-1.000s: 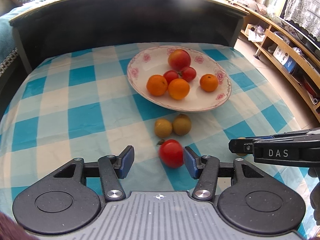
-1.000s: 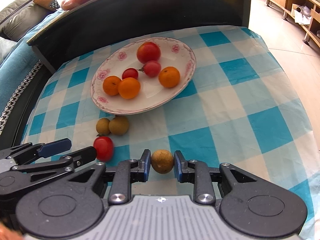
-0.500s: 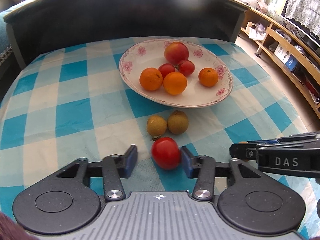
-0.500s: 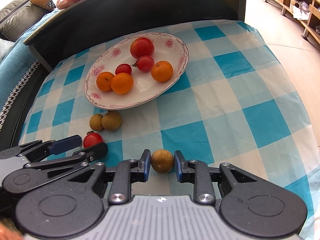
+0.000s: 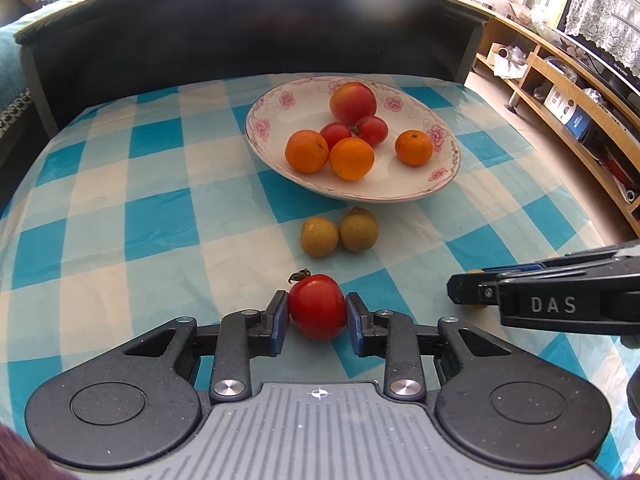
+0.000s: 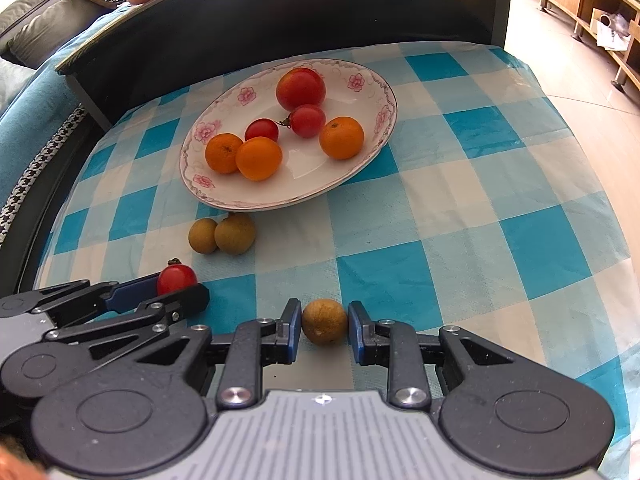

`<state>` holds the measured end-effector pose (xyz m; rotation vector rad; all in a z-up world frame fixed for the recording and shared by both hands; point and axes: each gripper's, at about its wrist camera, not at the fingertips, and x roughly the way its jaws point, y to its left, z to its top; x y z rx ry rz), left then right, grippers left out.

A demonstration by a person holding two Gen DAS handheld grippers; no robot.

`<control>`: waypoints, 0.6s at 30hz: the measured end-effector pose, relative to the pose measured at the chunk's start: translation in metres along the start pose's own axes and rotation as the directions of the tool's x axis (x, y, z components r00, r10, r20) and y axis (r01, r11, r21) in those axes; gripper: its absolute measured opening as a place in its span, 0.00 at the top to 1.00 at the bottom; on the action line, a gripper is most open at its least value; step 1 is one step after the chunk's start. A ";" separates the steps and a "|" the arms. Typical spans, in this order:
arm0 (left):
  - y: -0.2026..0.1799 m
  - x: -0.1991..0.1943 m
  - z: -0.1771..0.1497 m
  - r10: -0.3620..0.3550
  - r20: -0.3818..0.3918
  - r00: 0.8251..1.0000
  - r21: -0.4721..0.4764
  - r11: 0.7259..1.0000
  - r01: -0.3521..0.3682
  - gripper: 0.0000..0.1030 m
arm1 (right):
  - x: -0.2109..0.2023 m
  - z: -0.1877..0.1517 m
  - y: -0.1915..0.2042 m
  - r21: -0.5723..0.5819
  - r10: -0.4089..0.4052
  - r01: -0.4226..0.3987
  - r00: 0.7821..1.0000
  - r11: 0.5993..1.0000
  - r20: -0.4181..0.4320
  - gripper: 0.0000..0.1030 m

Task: Organize fruits
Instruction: 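Grasp the red tomato with the left gripper while the right gripper grasps a small brown fruit, then lift the held red tomato and brown fruit off the tablecloth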

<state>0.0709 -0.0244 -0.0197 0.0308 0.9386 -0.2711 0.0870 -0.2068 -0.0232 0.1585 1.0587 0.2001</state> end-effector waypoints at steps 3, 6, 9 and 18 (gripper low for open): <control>-0.001 -0.005 -0.002 -0.003 0.004 1.000 0.006 1.000 0.003 0.63 | -0.002 -0.001 0.004 -0.017 0.006 -0.005 1.000 1.000 0.002 0.70; -0.002 -0.006 -0.006 0.000 -0.006 1.000 0.008 1.000 0.000 0.63 | -0.005 -0.004 0.010 -0.044 0.003 -0.003 1.000 0.999 0.002 0.70; -0.003 -0.005 -0.009 0.002 -0.021 1.000 0.013 1.000 -0.002 0.63 | -0.006 -0.007 0.011 -0.056 0.000 0.000 1.000 0.998 -0.002 0.70; -0.003 -0.005 -0.015 0.003 -0.027 1.000 0.016 1.000 -0.003 0.62 | -0.013 -0.018 0.019 -0.083 -0.015 0.015 1.000 0.996 -0.004 0.70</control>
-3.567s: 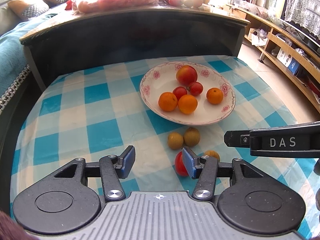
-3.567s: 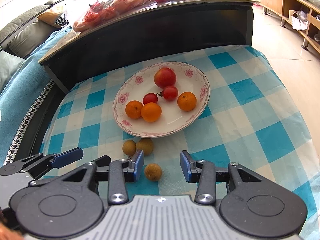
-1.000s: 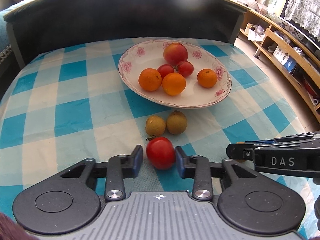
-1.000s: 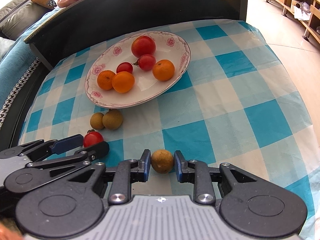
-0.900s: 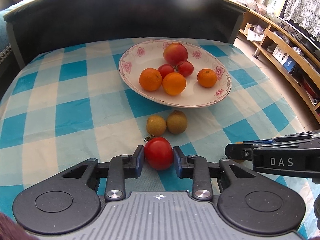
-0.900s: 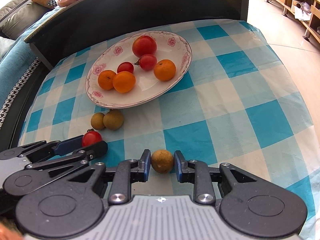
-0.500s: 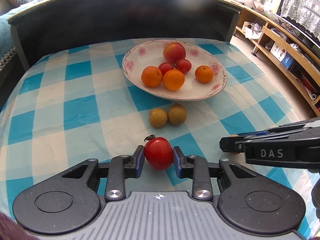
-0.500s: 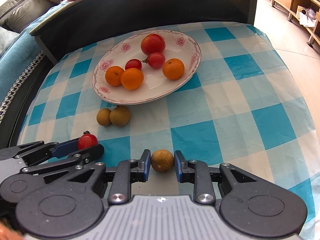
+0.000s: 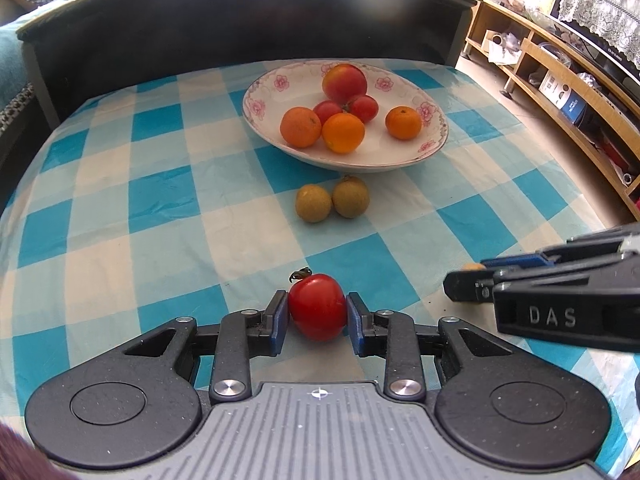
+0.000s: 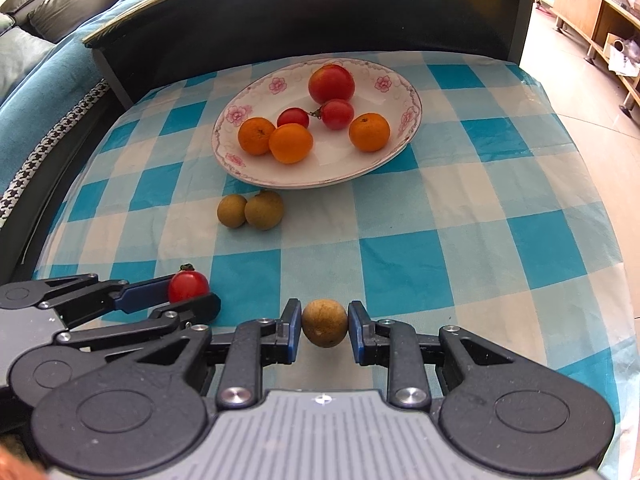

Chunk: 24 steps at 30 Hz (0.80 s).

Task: Organize fruits
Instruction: 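Lift the held red tomato and brown fruit off the tablecloth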

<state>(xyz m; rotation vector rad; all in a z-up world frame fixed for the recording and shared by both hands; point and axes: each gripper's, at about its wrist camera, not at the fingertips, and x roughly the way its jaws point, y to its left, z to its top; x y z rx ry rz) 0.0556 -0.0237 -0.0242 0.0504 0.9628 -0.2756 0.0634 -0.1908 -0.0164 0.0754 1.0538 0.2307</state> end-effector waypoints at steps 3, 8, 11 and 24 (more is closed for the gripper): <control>0.002 0.001 0.001 -0.001 0.003 1.000 -0.011 1.000 0.001 0.60 | 0.004 -0.004 0.001 0.000 -0.007 0.007 1.000 1.000 -0.016 0.70; 0.000 0.001 0.001 0.007 0.010 1.000 0.000 1.000 -0.007 0.59 | 0.007 -0.003 0.002 0.002 -0.004 0.004 1.000 1.000 -0.022 0.70; -0.002 0.001 0.000 0.014 0.013 1.000 0.012 1.000 -0.014 0.60 | 0.009 -0.003 0.004 -0.004 -0.002 0.002 1.000 1.000 -0.026 0.70; -0.006 -0.013 -0.002 0.004 0.028 1.000 0.025 1.000 -0.005 0.63 | 0.001 -0.010 0.009 -0.020 -0.041 0.040 0.999 0.999 -0.019 0.70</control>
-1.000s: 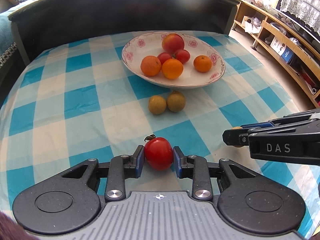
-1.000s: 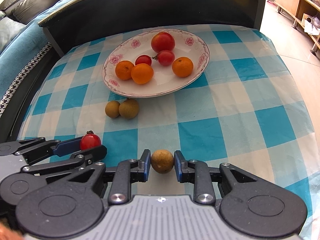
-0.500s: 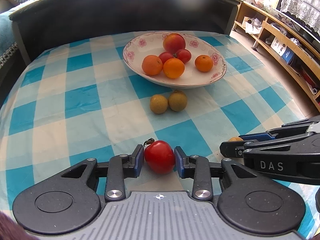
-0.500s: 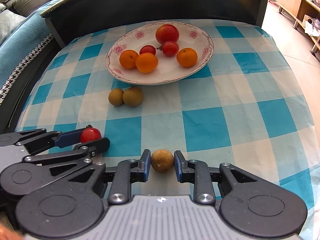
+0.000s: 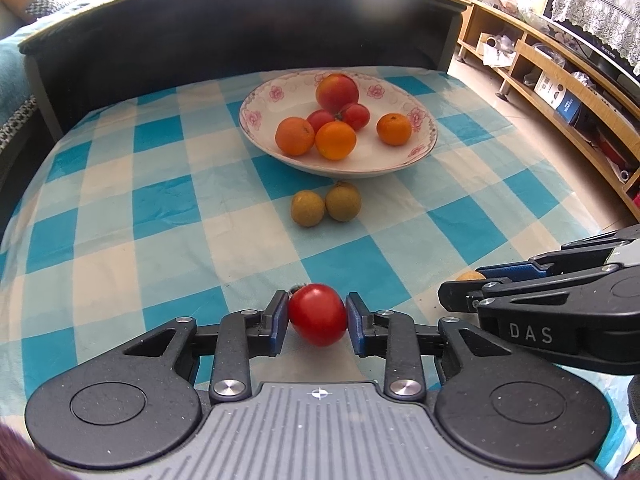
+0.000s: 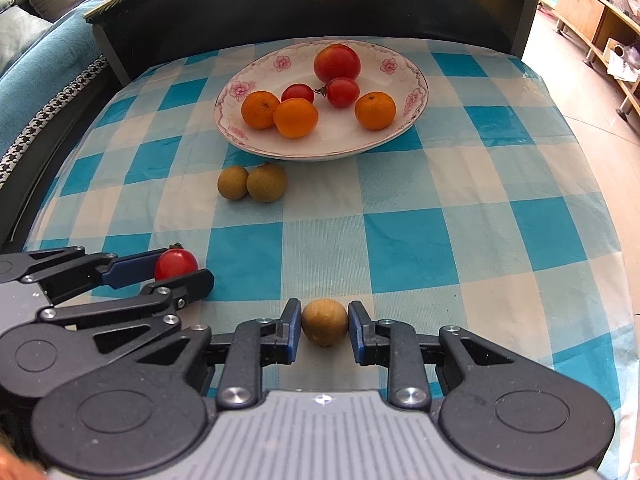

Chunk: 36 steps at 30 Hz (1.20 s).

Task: Organize fruits
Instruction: 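Lift the held red tomato and brown fruit off the tablecloth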

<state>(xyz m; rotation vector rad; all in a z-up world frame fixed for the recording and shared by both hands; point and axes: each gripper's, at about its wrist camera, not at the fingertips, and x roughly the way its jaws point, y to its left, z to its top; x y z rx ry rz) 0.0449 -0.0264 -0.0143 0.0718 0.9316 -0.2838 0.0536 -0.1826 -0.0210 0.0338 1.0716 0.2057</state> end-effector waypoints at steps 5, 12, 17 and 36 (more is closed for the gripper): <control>-0.002 -0.009 0.002 -0.009 0.021 1.000 0.001 1.000 0.008 0.66 | -0.015 0.000 0.001 0.016 0.006 -0.006 0.999 1.000 0.038 0.70; 0.004 -0.004 0.004 -0.018 0.002 1.000 -0.037 0.999 0.018 0.62 | -0.025 -0.001 0.003 0.029 0.007 -0.009 0.998 1.000 0.057 0.70; 0.003 -0.004 0.003 -0.027 -0.007 1.000 -0.053 0.998 0.027 0.59 | -0.026 -0.001 0.000 0.039 0.013 -0.015 0.998 0.999 0.057 0.70; -0.007 0.000 -0.008 -0.009 -0.035 0.999 -0.003 1.000 0.009 0.64 | -0.025 -0.001 -0.001 0.048 0.022 -0.025 0.998 0.999 0.054 0.70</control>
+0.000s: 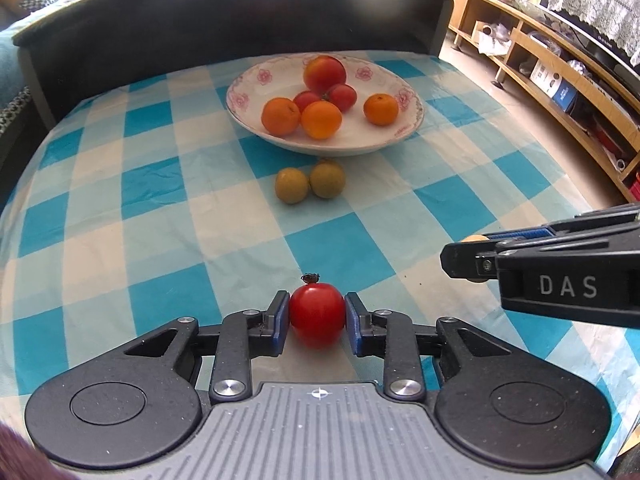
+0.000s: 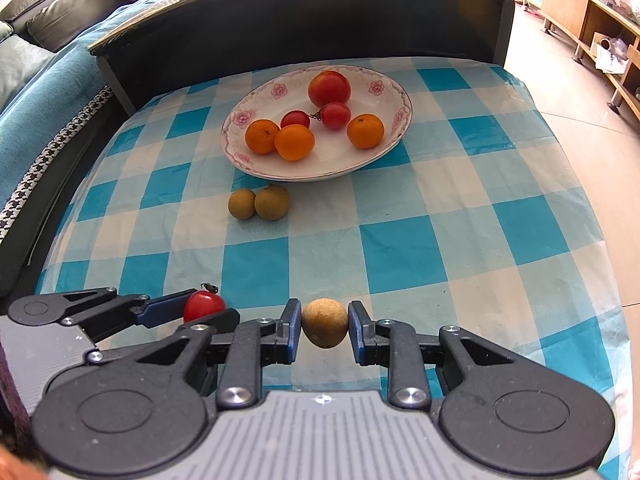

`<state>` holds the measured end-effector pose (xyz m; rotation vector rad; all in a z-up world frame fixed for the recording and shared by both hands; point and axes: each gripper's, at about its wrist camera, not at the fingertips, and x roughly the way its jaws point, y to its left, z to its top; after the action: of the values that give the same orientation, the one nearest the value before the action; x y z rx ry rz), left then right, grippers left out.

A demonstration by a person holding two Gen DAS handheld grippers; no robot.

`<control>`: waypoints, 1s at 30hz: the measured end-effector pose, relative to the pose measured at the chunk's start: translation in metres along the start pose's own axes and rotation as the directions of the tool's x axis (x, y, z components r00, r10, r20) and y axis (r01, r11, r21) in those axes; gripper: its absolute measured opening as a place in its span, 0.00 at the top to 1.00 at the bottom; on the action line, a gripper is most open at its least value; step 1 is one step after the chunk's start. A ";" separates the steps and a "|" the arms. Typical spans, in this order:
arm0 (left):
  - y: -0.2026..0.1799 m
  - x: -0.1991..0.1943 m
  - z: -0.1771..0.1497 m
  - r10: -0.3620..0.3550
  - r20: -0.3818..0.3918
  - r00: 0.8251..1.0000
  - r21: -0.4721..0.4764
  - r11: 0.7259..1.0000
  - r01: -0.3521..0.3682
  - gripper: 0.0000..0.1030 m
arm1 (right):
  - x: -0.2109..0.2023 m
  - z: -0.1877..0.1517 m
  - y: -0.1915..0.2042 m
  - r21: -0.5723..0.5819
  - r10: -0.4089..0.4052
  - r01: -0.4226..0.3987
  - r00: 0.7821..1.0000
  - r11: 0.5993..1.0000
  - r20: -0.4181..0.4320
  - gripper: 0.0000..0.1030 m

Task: Organize fruits
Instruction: 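Lift the held red tomato and brown fruit off the tablecloth, then carry the red tomato and brown fruit over the white bowl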

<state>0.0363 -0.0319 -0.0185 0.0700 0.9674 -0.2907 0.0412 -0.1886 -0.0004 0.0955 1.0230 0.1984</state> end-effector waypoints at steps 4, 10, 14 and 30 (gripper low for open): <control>0.002 -0.008 0.005 -0.009 0.025 1.000 -0.019 1.000 0.010 0.64 | -0.005 0.000 0.001 0.007 0.003 -0.003 1.000 1.000 0.015 0.70; 0.000 -0.018 0.020 -0.026 0.072 0.997 -0.029 0.999 0.028 0.64 | -0.013 0.004 -0.001 0.013 0.008 -0.008 0.999 1.000 0.045 0.70; -0.001 -0.020 0.032 -0.040 0.093 0.995 -0.035 0.998 0.044 0.64 | -0.021 0.014 -0.004 0.023 0.013 -0.015 0.997 1.000 0.080 0.70; 0.006 -0.011 0.082 -0.019 0.143 0.990 -0.018 1.000 0.022 0.65 | -0.016 0.062 -0.005 0.039 0.032 -0.038 0.990 0.999 0.139 0.70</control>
<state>0.0976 -0.0387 0.0365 0.0212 0.8291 -0.3009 0.0863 -0.1963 0.0444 0.1631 0.8882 0.2001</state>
